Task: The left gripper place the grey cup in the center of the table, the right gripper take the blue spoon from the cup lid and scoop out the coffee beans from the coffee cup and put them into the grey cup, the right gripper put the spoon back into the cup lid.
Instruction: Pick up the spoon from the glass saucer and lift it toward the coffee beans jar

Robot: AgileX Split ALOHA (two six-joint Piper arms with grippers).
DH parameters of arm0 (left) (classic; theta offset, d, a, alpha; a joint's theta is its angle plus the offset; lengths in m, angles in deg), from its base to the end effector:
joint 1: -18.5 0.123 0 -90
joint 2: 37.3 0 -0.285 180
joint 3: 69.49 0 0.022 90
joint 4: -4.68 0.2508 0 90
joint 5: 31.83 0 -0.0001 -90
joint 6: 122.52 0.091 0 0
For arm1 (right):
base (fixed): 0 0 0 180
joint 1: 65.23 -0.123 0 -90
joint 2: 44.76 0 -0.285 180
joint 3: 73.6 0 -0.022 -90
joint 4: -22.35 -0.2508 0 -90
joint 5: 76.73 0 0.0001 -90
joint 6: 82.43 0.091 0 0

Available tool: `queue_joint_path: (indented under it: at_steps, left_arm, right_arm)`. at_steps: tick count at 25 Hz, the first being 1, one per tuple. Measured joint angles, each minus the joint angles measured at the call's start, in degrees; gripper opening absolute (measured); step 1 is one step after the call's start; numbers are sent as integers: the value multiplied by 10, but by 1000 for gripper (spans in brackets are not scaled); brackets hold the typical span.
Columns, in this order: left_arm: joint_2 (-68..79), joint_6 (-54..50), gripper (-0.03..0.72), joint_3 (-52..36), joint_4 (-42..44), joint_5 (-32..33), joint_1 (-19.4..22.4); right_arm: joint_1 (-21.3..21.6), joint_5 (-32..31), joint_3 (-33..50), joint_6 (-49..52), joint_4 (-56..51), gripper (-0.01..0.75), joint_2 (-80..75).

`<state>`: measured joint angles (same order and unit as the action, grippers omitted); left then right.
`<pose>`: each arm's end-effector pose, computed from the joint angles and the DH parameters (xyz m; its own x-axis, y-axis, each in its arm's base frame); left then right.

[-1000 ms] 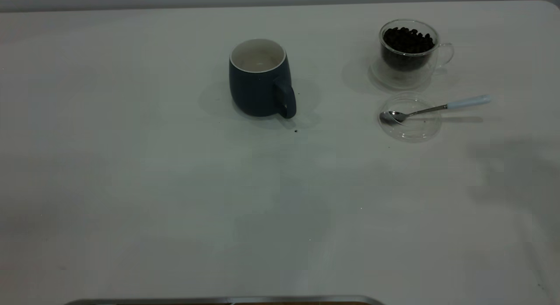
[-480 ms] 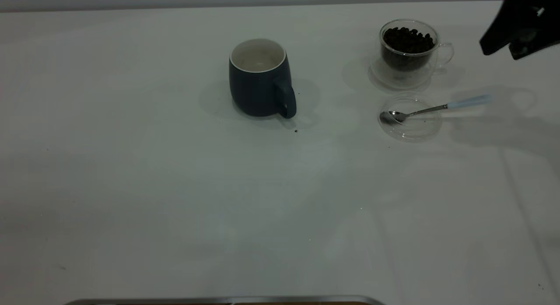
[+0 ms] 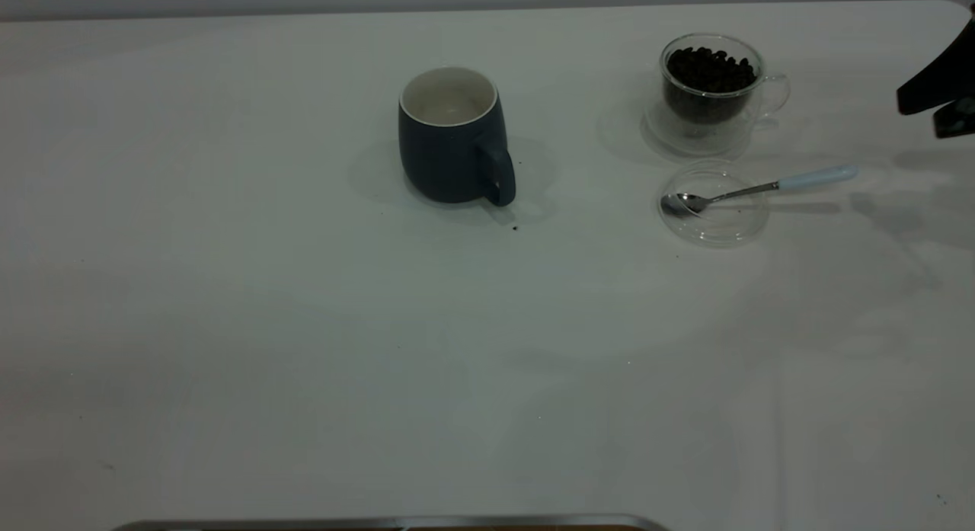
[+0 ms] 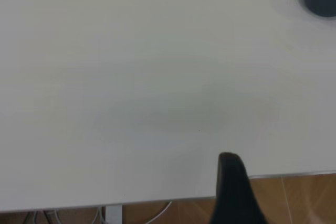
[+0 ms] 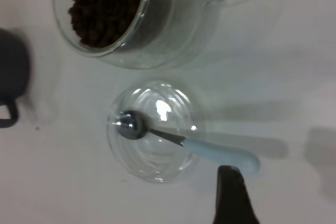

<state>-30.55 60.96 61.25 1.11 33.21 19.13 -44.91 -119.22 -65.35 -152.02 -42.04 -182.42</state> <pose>-0.0095 -0.0052 0.2681 -0.5135 0.0287 -0.8576 0.0551 0.9985 0.0004 0.3803 -0.0817 0.0492 -0.9266 0.1584 -0.3409 -0.0517 0.8445 0.5331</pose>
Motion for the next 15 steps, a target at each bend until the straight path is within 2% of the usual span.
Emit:
queue_joint_path:
  at_steps: [8, 15]
  left_arm:
    - [0, 0, 544, 0, 0, 0, 0]
    - [0, 0, 544, 0, 0, 0, 0]
  right_arm:
    - [4, -65, -75, -10, -15, 515, -94]
    - [4, -86, -99, -10, -29, 515, -139]
